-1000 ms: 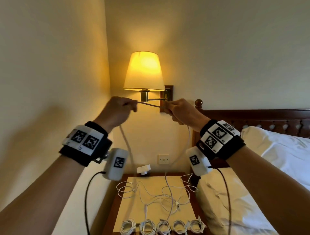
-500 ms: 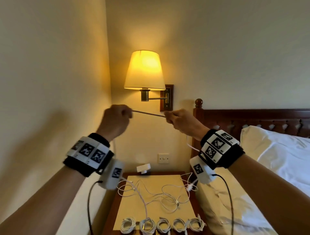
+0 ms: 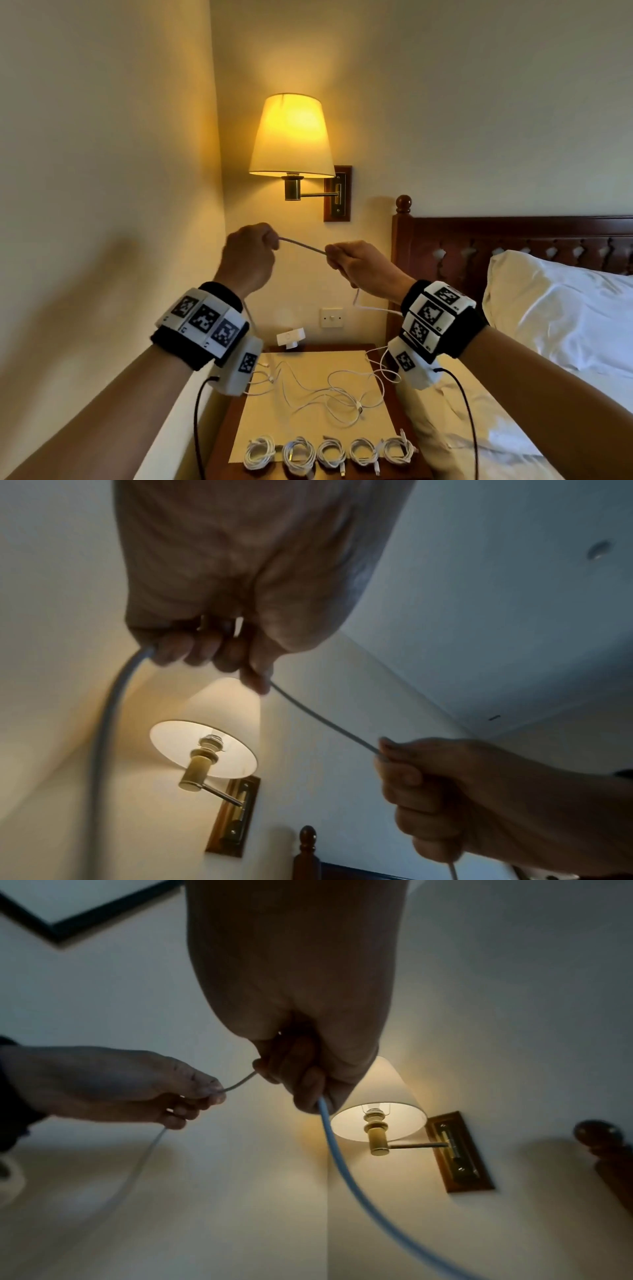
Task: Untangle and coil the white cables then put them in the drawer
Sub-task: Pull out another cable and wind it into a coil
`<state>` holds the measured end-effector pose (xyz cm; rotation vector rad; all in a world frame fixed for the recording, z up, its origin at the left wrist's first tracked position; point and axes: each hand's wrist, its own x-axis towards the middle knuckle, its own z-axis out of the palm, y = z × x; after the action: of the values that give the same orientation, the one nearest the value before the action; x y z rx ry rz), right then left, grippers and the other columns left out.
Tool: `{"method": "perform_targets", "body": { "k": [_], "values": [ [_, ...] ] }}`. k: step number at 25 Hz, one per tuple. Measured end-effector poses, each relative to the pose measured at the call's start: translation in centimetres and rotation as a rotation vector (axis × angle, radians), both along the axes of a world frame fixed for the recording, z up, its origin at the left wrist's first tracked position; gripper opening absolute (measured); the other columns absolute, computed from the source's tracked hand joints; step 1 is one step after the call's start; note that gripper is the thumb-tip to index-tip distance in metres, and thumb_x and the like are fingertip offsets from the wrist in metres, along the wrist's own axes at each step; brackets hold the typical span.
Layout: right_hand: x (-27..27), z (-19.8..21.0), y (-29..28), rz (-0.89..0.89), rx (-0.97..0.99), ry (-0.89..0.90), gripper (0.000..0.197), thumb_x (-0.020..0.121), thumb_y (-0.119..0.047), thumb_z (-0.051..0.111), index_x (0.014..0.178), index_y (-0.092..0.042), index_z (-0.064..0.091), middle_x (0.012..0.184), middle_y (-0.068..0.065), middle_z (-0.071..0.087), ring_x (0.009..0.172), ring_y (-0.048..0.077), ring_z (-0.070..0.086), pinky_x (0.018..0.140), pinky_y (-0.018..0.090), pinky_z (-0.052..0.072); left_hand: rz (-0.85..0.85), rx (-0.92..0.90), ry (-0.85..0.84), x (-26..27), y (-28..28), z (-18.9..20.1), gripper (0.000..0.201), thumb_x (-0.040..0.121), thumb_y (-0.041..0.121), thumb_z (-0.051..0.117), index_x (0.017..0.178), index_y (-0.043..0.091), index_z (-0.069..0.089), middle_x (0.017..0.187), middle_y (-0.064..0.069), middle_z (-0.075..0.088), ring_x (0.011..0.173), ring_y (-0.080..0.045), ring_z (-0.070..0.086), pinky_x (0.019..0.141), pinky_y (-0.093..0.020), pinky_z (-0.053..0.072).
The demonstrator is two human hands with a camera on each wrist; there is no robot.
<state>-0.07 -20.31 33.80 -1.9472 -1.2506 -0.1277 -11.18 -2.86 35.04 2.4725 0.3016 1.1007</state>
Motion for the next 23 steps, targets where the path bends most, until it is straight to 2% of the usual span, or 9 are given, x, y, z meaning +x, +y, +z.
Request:
{"method": "perform_targets", "body": {
  "k": [2, 4, 5, 8, 10, 13, 16, 19, 23],
  "values": [
    [0.4, -0.7, -0.7, -0.026, -0.008, -0.001, 0.038, 0.106, -0.027, 0.035, 0.072, -0.017, 0.050, 0.061, -0.007, 0.045, 0.052, 0.002, 0.039, 0.059, 0.020, 0.034, 0.083, -0.034, 0.090, -0.3, 0.8, -0.2, 0.024, 0.098, 0.007, 0.042, 0.097, 0.012, 0.066, 0.114, -0.006, 0.063, 0.109, -0.027, 0.056, 0.083, -0.028, 0.041],
    [0.4, -0.4, -0.4, 0.000, 0.024, 0.063, 0.037, 0.105, -0.026, 0.036, 0.073, -0.017, 0.052, 0.061, -0.006, 0.045, 0.051, 0.002, 0.039, 0.056, 0.020, 0.034, -0.076, 0.009, 0.152, -0.1, -1.0, -0.4, 0.029, 0.100, 0.015, 0.043, 0.127, 0.014, 0.056, 0.130, -0.002, 0.055, 0.119, -0.021, 0.051, 0.095, -0.028, 0.039],
    [0.3, -0.1, 0.0, 0.035, 0.043, 0.125, 0.037, 0.105, -0.026, 0.036, 0.075, -0.016, 0.054, 0.061, -0.005, 0.045, 0.050, 0.004, 0.039, 0.053, 0.021, 0.034, -0.204, 0.030, 0.170, 0.3, -2.3, -0.7, 0.031, 0.102, 0.019, 0.042, 0.131, 0.016, 0.052, 0.124, 0.003, 0.056, 0.115, -0.016, 0.053, 0.093, -0.024, 0.040],
    [0.1, 0.7, 0.2, 0.132, 0.050, 0.255, 0.037, 0.105, -0.027, 0.035, 0.078, -0.014, 0.055, 0.058, -0.004, 0.041, 0.048, 0.008, 0.035, 0.047, 0.020, 0.033, -0.324, 0.099, 0.087, 1.1, -3.5, -1.5, 0.023, 0.102, 0.015, 0.042, 0.095, 0.018, 0.063, 0.079, 0.015, 0.058, 0.073, -0.004, 0.054, 0.064, -0.009, 0.036],
    [0.5, 0.6, -0.9, 0.118, 0.045, 0.308, 0.038, 0.106, -0.028, 0.033, 0.076, -0.014, 0.053, 0.055, -0.006, 0.040, 0.045, 0.007, 0.034, 0.045, 0.020, 0.031, -0.184, 0.025, -0.002, 0.8, -1.7, -1.1, 0.027, 0.100, 0.011, 0.042, 0.084, 0.017, 0.063, 0.074, 0.015, 0.053, 0.067, -0.003, 0.047, 0.057, -0.011, 0.031],
    [1.1, 0.2, -2.5, 0.096, 0.106, 0.433, 0.039, 0.107, -0.028, 0.031, 0.073, -0.015, 0.048, 0.052, -0.008, 0.038, 0.042, 0.007, 0.031, 0.043, 0.021, 0.028, -0.100, -0.190, 0.036, 0.2, 0.7, -1.0, 0.022, 0.100, 0.022, 0.045, 0.094, 0.017, 0.066, 0.082, 0.003, 0.060, 0.074, -0.015, 0.052, 0.061, -0.025, 0.038],
    [0.6, 0.6, -2.1, 0.130, 0.153, 0.474, 0.040, 0.107, -0.026, 0.030, 0.073, -0.016, 0.047, 0.052, -0.007, 0.036, 0.044, 0.009, 0.029, 0.044, 0.022, 0.027, -0.313, -0.145, 0.198, 1.0, -1.5, -1.3, 0.025, 0.099, 0.033, 0.047, 0.117, 0.021, 0.059, 0.096, 0.000, 0.064, 0.089, -0.014, 0.060, 0.080, -0.031, 0.049],
    [0.0, 1.0, -1.8, 0.167, 0.189, 0.539, 0.039, 0.107, -0.028, 0.030, 0.074, -0.016, 0.048, 0.053, -0.007, 0.034, 0.045, 0.009, 0.027, 0.045, 0.021, 0.026, -0.400, -0.152, 0.068, 1.6, -3.4, -0.8, 0.030, 0.102, 0.025, 0.041, 0.085, 0.014, 0.063, 0.067, 0.001, 0.052, 0.063, -0.015, 0.051, 0.068, -0.035, 0.048],
    [-0.3, 1.2, -2.5, 0.205, 0.195, 0.646, 0.038, 0.107, -0.029, 0.029, 0.078, -0.016, 0.049, 0.055, -0.006, 0.031, 0.046, 0.009, 0.025, 0.044, 0.021, 0.025, -0.349, -0.226, -0.073, 2.6, -2.2, -0.1, 0.034, 0.103, 0.025, 0.041, 0.077, 0.010, 0.056, 0.071, -0.002, 0.050, 0.063, -0.017, 0.052, 0.068, -0.040, 0.053]
  ]
}}
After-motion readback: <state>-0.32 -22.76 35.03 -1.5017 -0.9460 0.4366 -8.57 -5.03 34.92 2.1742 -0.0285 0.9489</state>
